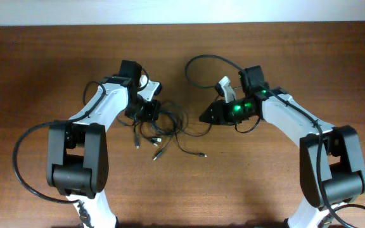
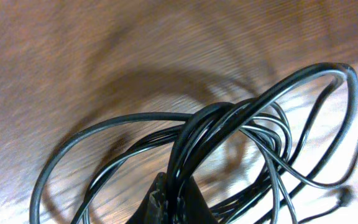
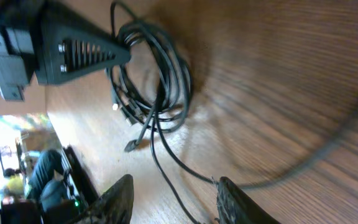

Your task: Untangle cables

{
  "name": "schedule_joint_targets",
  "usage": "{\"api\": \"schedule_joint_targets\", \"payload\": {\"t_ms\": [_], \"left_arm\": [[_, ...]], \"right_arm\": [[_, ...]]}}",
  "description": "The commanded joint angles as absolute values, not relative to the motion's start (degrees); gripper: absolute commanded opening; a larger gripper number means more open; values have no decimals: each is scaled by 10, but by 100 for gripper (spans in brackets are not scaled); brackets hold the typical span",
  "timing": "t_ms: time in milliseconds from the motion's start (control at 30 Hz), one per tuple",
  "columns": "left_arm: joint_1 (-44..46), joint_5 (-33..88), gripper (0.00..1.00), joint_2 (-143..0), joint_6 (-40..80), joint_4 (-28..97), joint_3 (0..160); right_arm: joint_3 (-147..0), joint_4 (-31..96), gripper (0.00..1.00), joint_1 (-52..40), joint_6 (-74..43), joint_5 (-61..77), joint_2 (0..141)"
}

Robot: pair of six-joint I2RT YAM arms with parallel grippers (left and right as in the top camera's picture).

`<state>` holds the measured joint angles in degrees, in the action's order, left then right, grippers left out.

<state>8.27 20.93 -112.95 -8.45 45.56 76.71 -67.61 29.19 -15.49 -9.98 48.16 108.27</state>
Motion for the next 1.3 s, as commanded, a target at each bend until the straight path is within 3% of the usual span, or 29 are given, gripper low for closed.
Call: {"api": "schedule_joint_targets", "payload": {"t_ms": [0,233,300,633,867,933,1100,1267], "left_arm": [[84,314,2,-1131,-132,443,794],[85,313,7,-1132,-71,476,789],[85,313,13,-1134,-60,493,785],[85,337,10,-1165,-58,500,780],[85,337,11,-1165,-58,497,780],[85,337,11,-1165,-58,496,780],[85,337,15,-1165,-58,495,780],[85,337,13,-1165,-58,493,780]], "right_arm": [[-677,289,43,-188,-57,505,1072],[-677,250,38,-266,-57,366,1072],[-677,229,31,-291,-58,309,1072],[-677,166,32,-338,-58,150,1074],[-677,119,33,-342,-58,148,1116],[-677,117,40,-353,-57,147,1122],[-677,104,45,-357,-57,142,1151],[-677,103,44,-357,-57,143,1157]]}}
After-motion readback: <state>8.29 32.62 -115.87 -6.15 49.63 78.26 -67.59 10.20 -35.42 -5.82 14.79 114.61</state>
